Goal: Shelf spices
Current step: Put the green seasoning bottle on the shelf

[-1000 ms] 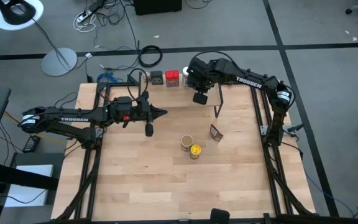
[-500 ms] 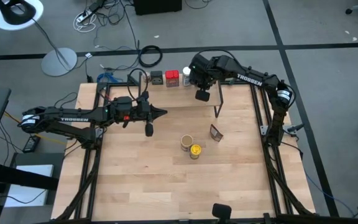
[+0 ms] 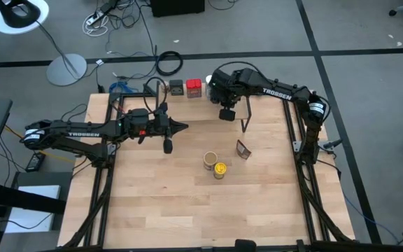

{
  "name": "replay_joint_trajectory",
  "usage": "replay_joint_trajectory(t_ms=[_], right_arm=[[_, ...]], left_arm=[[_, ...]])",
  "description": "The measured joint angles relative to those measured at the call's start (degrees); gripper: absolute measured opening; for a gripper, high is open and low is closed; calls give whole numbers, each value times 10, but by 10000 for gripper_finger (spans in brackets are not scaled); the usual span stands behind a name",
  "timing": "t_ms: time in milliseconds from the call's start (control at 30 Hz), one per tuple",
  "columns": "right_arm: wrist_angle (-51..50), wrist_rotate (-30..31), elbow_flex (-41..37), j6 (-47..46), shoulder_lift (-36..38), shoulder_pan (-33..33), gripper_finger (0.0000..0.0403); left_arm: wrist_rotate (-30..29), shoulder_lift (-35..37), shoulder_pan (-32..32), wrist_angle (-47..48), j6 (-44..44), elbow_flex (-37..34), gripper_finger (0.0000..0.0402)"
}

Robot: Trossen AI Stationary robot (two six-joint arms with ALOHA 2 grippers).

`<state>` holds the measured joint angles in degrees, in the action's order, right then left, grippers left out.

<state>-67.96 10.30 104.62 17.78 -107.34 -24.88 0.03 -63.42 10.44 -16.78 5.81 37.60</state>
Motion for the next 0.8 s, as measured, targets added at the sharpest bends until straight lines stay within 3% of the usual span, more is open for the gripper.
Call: replay_joint_trajectory(t_ms=[267,533,800], right_arm=[[0,59,2,-1,3,27,0],[-2,68,3,-3,9,30,0],[3,98,3,-3,68,46,0]], left_arm=[[0,0,0,0,0,0,1],[0,0,0,0,0,0,1],[0,0,0,0,3,0,1]])
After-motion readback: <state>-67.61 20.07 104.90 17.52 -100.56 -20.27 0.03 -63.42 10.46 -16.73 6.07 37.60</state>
